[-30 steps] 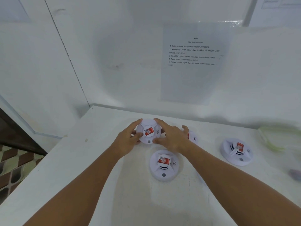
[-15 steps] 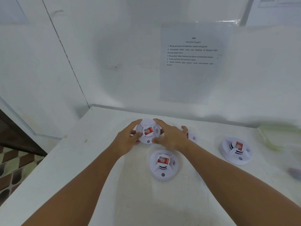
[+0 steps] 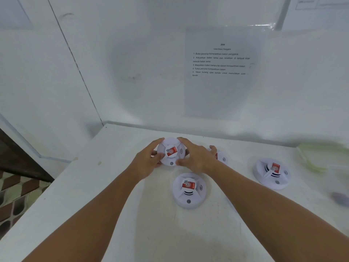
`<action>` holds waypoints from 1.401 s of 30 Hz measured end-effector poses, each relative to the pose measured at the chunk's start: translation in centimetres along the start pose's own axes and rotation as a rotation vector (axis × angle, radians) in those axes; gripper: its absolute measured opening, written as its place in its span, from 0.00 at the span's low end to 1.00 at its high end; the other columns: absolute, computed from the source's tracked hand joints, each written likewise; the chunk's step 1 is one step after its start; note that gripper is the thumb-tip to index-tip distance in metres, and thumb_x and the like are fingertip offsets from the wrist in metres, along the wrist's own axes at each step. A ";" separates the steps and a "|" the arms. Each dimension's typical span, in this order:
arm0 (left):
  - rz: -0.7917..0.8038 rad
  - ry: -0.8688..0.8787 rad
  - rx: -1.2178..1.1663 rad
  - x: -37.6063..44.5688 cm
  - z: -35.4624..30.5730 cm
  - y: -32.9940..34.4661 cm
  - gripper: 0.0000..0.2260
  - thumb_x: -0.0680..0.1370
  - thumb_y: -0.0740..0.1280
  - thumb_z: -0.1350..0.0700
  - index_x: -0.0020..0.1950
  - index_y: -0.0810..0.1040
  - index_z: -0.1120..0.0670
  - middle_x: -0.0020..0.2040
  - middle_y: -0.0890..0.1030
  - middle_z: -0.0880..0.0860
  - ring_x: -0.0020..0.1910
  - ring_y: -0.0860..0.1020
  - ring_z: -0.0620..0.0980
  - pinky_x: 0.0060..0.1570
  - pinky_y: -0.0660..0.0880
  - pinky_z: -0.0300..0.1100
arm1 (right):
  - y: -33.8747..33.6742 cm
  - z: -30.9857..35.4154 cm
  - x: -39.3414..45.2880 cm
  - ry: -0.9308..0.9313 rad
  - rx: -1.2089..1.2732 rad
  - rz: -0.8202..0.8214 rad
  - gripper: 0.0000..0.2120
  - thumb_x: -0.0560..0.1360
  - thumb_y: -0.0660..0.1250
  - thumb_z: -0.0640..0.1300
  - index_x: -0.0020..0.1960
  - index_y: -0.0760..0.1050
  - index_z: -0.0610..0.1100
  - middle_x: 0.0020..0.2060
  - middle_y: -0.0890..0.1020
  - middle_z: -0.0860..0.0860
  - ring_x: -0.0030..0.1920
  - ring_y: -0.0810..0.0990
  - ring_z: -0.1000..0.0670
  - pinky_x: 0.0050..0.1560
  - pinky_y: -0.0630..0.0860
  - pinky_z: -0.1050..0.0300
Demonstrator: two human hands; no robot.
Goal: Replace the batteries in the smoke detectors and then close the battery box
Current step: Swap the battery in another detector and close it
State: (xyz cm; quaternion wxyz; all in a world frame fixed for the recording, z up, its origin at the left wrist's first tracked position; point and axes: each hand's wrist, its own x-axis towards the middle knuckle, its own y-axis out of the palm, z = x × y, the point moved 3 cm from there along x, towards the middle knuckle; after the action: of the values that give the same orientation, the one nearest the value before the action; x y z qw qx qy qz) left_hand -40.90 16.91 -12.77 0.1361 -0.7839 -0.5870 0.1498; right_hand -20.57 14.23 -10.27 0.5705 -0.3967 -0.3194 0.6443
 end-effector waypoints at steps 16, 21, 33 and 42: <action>0.010 0.003 0.024 -0.1 -0.1 0.0 0.22 0.84 0.67 0.53 0.77 0.68 0.40 0.60 0.81 0.56 0.57 0.83 0.53 0.59 0.82 0.46 | 0.2 -0.1 0.0 -0.007 0.005 -0.003 0.38 0.76 0.68 0.62 0.79 0.51 0.65 0.61 0.82 0.58 0.69 0.75 0.46 0.74 0.44 0.34; 0.010 0.002 0.028 -0.1 -0.2 0.0 0.22 0.84 0.66 0.54 0.76 0.68 0.39 0.59 0.81 0.56 0.57 0.83 0.53 0.60 0.82 0.47 | 0.2 -0.2 0.1 -0.002 0.004 -0.002 0.38 0.76 0.68 0.63 0.79 0.51 0.66 0.60 0.83 0.58 0.68 0.76 0.46 0.74 0.44 0.35; 0.017 0.003 0.008 -0.2 -0.3 0.0 0.22 0.84 0.66 0.55 0.76 0.69 0.39 0.59 0.81 0.57 0.58 0.82 0.54 0.59 0.82 0.46 | 0.2 -0.2 0.2 -0.006 0.001 0.005 0.38 0.76 0.67 0.63 0.79 0.51 0.66 0.60 0.82 0.58 0.68 0.76 0.46 0.74 0.44 0.35; 0.025 -0.005 0.015 -0.2 -0.3 0.0 0.22 0.84 0.66 0.54 0.76 0.68 0.40 0.59 0.80 0.58 0.58 0.82 0.54 0.60 0.82 0.47 | 0.1 -0.1 0.3 0.003 -0.013 0.015 0.38 0.76 0.67 0.63 0.79 0.51 0.65 0.60 0.83 0.58 0.68 0.76 0.46 0.74 0.44 0.35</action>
State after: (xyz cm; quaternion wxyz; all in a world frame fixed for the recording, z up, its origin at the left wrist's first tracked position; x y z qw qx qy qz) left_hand -40.81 16.71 -12.48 0.1386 -0.7898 -0.5764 0.1576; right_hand -20.52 14.50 -10.44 0.5636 -0.4037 -0.3198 0.6458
